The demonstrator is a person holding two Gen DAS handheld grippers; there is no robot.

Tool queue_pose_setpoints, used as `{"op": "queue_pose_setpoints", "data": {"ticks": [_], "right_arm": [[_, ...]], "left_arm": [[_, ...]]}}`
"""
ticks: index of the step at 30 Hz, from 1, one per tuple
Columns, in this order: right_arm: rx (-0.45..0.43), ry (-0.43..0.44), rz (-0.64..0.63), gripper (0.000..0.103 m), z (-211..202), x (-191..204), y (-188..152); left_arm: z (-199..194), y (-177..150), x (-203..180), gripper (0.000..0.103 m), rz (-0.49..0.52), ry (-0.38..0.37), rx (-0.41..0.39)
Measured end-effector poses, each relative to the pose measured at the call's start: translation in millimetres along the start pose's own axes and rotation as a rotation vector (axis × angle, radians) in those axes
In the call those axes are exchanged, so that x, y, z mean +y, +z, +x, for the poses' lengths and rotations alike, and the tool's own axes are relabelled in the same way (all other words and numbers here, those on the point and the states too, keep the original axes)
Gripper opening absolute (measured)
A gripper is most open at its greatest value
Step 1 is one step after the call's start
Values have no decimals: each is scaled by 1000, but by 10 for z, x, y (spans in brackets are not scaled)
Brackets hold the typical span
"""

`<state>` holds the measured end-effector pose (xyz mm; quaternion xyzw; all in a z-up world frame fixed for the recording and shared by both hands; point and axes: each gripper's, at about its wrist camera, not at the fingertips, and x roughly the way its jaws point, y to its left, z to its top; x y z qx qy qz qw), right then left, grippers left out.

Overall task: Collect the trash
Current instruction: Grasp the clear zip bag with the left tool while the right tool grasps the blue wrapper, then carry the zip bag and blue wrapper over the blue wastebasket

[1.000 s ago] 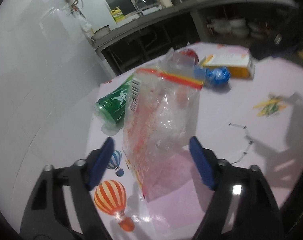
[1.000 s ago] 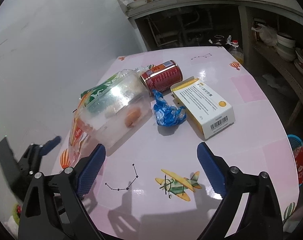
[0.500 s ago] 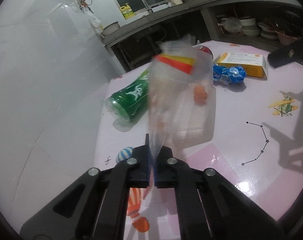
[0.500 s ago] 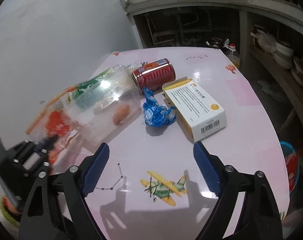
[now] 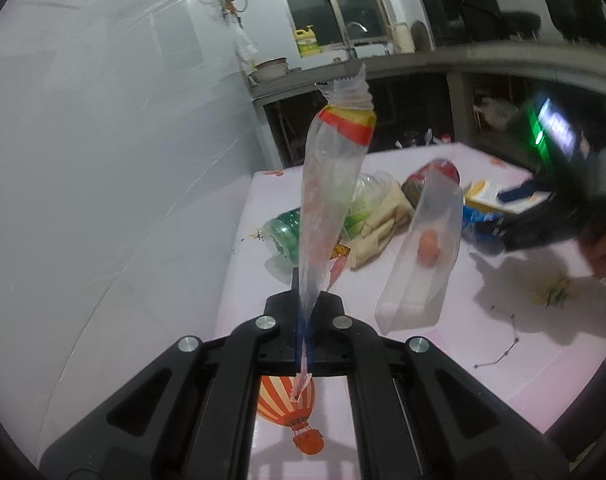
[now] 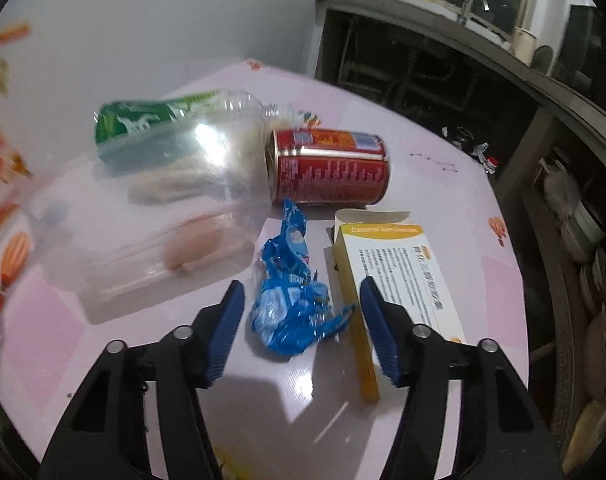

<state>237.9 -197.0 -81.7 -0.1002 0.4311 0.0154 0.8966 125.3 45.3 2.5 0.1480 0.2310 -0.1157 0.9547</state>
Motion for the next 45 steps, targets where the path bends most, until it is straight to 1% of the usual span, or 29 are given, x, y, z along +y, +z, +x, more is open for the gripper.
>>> {"op": "queue_pose_setpoints", "data": {"ticks": [1, 2, 3, 5, 7, 9, 13, 17, 22, 26, 29, 34, 37, 40, 42, 45], "right_arm": [[15, 1, -6, 47, 49, 11, 7], [33, 5, -13, 44, 94, 24, 5], [46, 6, -18, 38, 119, 36, -5], [53, -6, -20, 36, 115, 60, -35], [57, 17, -1, 30, 65, 62, -68], [61, 39, 22, 28, 15, 61, -100], [72, 92, 92, 27, -140, 42, -237], [77, 143, 190, 26, -355, 21, -476], [57, 204, 339, 26, -607, -101, -774], [4, 222, 447, 25, -861, -228, -1010], [-43, 222, 498, 25, -1030, -355, -1112], [-130, 191, 587, 25, -1360, -636, -1298], [-189, 146, 641, 25, -1604, -840, -1439], [-248, 80, 704, 25, -1868, -1084, -1656], [-276, 38, 753, 25, -2015, -1259, -1833], [-286, -34, 821, 25, -2175, -1511, -2136]], "left_arm": [[-18, 6, 24, 0, -14, -8, -1], [-36, 28, 63, 0, -36, -22, -2], [-51, 44, 90, 0, -53, -36, -5], [-81, 71, 126, 0, -88, -63, -13], [-114, 106, 159, 0, -109, -85, -20], [-158, 140, 182, 0, -128, -108, -29], [-233, 202, 182, 0, -156, -147, -44], [-302, 229, 145, 0, -165, -183, -56], [-377, 255, 68, 0, -172, -245, -69], [-419, 325, -73, 0, -146, -281, -78], [-466, 393, -187, 0, -141, -327, -85], [-531, 577, -485, 0, -120, -412, -110], [-561, 747, -793, 0, -97, -508, -118], [-597, 874, -1088, 0, -59, -578, -119], [-598, 975, -1336, 0, -34, -639, -114], [-537, 1138, -1719, 0, -16, -739, -73]]}}
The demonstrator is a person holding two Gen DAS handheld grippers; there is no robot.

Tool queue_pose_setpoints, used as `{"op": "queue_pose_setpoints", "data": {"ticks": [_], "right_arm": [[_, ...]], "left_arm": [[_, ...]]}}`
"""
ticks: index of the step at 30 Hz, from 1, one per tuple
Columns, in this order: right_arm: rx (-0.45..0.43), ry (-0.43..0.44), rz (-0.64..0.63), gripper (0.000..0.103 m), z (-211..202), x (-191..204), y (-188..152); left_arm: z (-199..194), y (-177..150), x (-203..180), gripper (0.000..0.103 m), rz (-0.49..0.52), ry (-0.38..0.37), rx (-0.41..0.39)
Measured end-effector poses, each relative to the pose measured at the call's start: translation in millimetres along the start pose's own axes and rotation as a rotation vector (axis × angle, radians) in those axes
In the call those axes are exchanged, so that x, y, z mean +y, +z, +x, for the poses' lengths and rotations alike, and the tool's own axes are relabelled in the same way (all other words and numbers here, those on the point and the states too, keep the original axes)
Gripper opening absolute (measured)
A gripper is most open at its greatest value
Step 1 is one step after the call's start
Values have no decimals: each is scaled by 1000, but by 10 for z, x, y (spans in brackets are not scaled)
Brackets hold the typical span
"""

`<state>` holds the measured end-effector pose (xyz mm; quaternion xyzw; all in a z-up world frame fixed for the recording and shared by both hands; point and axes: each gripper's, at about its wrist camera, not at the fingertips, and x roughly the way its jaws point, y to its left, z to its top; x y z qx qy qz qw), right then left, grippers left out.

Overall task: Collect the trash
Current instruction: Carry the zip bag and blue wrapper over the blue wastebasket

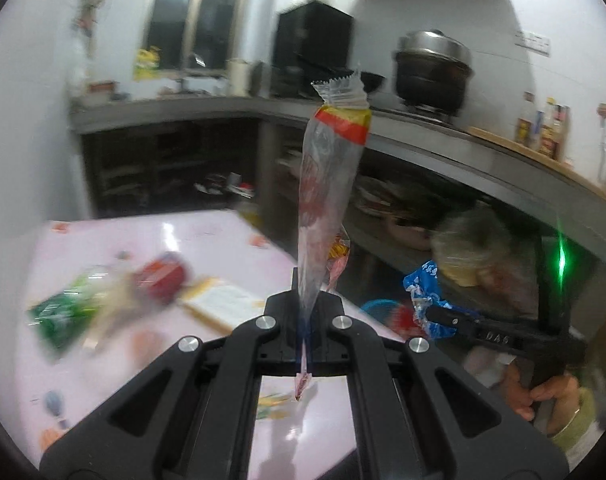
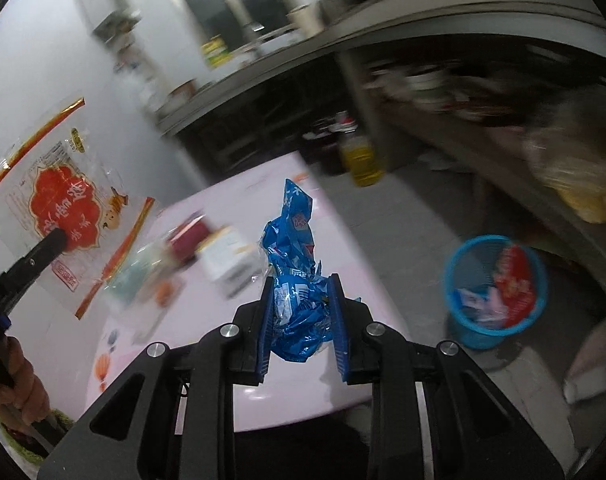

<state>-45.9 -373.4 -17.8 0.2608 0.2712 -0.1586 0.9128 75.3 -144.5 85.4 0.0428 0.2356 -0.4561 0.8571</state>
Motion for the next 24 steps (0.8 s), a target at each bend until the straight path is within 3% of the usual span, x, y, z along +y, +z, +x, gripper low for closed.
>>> {"op": "queue_pose_setpoints", "data": {"ticks": [4, 10, 20, 24], "right_arm": [[-22, -95, 90, 25, -163, -546, -25], [-16, -199, 247, 25, -121, -1340, -116], [117, -255, 521, 25, 767, -2556, -349], [158, -270, 565, 25, 1165, -2849, -349]], "left_arm": [[518, 148, -333, 0, -11, -127, 81], [1650, 208, -848, 0, -23, -254, 302], [3712, -352, -1506, 0, 37, -233, 703], [4326, -561, -1721, 0, 68, -213, 790]]}}
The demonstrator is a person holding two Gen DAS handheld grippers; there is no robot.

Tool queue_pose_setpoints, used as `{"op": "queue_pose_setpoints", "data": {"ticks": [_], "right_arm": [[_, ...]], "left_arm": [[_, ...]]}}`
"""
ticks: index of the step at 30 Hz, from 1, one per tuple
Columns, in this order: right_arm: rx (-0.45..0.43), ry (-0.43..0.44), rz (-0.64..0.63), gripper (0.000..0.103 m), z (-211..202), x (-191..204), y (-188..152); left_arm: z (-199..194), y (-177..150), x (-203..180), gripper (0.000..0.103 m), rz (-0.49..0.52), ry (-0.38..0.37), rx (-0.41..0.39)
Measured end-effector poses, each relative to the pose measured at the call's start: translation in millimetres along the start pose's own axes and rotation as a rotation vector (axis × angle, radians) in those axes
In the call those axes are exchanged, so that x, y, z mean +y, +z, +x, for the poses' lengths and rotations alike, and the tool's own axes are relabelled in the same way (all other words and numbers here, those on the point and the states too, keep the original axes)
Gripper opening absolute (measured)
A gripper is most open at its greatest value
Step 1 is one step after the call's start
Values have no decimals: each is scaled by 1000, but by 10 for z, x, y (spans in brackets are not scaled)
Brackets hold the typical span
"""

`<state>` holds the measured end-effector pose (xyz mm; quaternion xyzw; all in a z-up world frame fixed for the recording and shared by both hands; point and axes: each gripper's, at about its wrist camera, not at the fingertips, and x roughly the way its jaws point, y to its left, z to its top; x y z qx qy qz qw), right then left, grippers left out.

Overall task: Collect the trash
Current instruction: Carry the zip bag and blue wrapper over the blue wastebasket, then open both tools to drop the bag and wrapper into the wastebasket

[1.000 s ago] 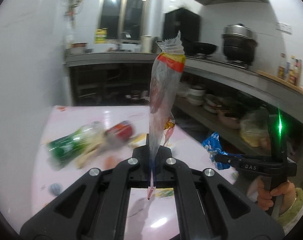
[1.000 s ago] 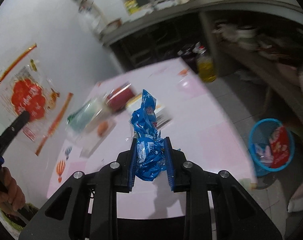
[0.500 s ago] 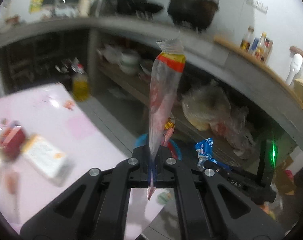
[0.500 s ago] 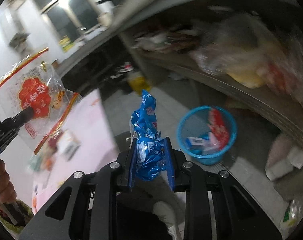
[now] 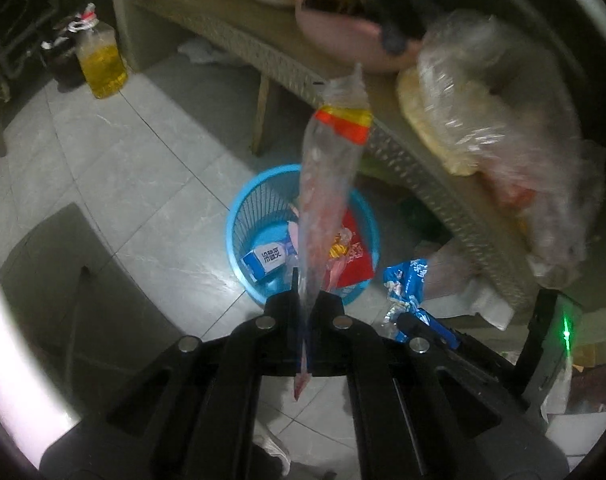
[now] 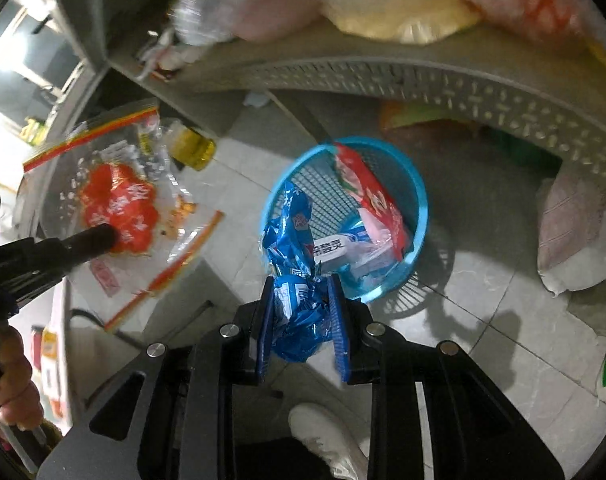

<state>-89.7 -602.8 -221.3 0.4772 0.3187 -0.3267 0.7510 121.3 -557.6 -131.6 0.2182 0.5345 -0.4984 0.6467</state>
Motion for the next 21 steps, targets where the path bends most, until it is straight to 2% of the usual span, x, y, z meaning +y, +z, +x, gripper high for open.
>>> {"op": "queue_pose_setpoints", "data": {"ticks": [3, 5, 7, 12, 17, 20, 21], "right_arm": [[12, -10, 18, 26, 267, -87, 155], [11, -28, 23, 29, 486, -128, 262], [13, -31, 19, 40, 691, -181, 317], [45, -110, 20, 43, 1066, -351, 293], [21, -128, -6, 45, 987, -332, 204], [-6, -135, -32, 47, 817, -221, 156], [-18, -133, -41, 50, 717, -188, 136]], "left_arm": [[336, 195, -36, 0, -1, -1, 42], [527, 300, -43, 12, -3, 2, 68], [728, 372, -19, 51, -23, 12, 116], [729, 389, 92, 52, -60, 17, 115], [463, 396, 64, 54, -22, 30, 42], [244, 375, 58, 56, -13, 35, -2], [140, 345, 55, 56, -6, 37, -20]]}}
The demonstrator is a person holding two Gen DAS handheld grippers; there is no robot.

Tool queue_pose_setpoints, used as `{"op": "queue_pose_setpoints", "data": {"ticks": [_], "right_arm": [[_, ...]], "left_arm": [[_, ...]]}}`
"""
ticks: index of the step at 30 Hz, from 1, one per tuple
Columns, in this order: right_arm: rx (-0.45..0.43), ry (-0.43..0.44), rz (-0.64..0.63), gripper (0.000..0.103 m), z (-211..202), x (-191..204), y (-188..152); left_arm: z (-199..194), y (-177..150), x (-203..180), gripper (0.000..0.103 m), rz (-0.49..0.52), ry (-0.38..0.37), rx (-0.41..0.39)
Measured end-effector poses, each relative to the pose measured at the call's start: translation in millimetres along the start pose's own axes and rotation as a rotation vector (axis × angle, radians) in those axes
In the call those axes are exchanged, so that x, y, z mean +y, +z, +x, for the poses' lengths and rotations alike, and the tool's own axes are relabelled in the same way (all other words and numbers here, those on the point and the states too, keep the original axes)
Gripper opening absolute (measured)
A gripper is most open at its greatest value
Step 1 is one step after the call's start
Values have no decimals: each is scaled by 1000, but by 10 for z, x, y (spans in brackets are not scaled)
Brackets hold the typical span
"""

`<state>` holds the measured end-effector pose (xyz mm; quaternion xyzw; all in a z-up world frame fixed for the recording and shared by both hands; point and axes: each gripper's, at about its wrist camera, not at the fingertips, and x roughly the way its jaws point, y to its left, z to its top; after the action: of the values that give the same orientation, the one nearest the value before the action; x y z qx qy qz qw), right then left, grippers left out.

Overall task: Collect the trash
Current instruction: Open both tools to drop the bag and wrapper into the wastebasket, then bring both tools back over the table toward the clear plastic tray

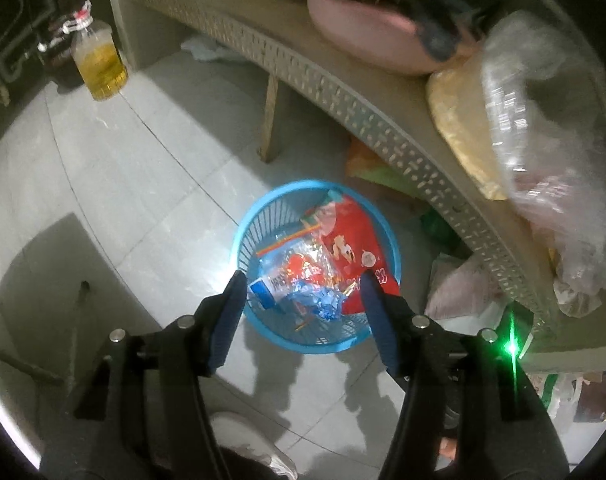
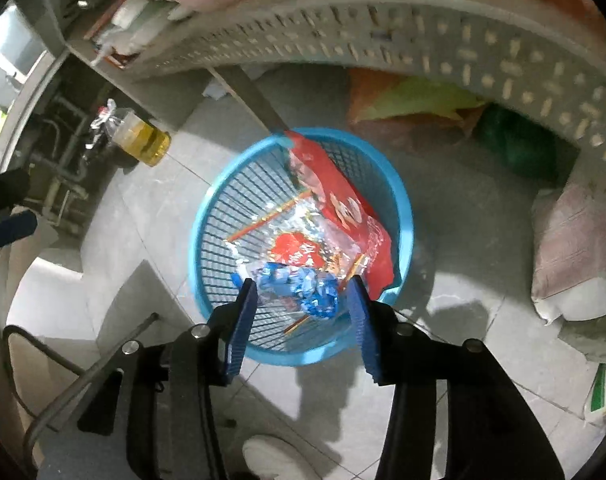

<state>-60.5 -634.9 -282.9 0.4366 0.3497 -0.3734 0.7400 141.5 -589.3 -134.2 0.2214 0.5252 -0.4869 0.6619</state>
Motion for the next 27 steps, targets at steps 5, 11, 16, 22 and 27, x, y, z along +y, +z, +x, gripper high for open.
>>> {"op": "queue_pose_setpoints", "data": {"ticks": [5, 11, 16, 22, 27], "right_arm": [[-85, 38, -83, 64, -604, 305, -145], [-153, 104, -242, 76, -1359, 726, -355], [-172, 183, -411, 83, -1912, 1187, -512], [-142, 324, -543, 86, -2298, 1797, -756], [-61, 410, -661, 86, -2366, 2393, -1070]], "left_arm": [[-639, -254, 29, 63, 42, 15, -113], [-1668, -977, 329, 77, 37, 71, -273], [-2507, -1715, 678, 82, -31, 156, -420], [-3175, -2564, 1037, 83, -102, 287, -541], [-3632, -3290, 1471, 83, -213, 463, -619]]}}
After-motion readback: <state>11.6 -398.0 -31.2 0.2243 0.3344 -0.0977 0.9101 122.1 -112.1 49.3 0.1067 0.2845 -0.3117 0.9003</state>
